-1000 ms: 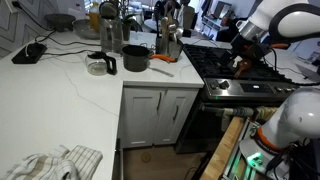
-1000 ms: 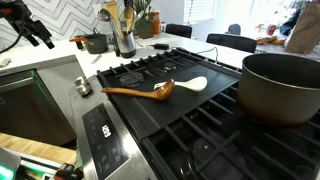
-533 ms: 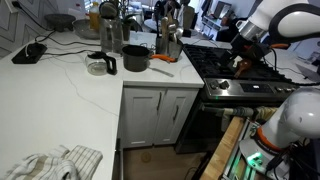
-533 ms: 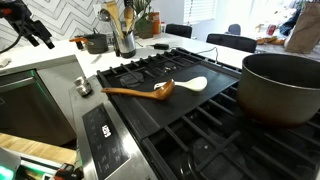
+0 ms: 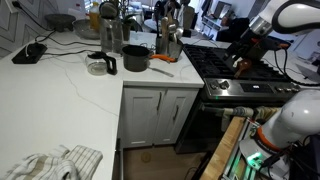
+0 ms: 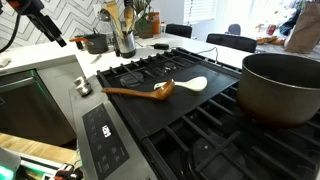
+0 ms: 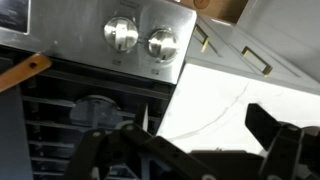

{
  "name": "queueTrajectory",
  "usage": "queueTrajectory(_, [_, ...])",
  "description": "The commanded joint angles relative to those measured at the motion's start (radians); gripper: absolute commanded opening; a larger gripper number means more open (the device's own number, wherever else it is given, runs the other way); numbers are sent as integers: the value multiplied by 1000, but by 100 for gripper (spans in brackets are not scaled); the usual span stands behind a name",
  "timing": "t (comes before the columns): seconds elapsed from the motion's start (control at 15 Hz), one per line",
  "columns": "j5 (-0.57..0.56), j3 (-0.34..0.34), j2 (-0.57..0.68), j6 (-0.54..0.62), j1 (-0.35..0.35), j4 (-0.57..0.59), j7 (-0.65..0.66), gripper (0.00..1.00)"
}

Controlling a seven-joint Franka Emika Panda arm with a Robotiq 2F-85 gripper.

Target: Put the wooden serving spoon in the pot on the stove

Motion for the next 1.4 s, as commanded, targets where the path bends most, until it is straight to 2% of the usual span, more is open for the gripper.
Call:
queueTrajectory(0.0, [-41,-94,81,8,-123,51,21,100])
queueTrajectory(0.33, [-35,-202,212,41,-254,114,63,100])
queueTrajectory(0.6, [-9,-257,359,82,-311,181,134,100])
queueTrajectory(0.93, [59,-306,555,119,-318,292,175,100])
queueTrajectory(1.0, [23,-276,446,100,-334,228,162,100])
queueTrajectory(1.33, [48,-291,545,110,-327,285,166,100])
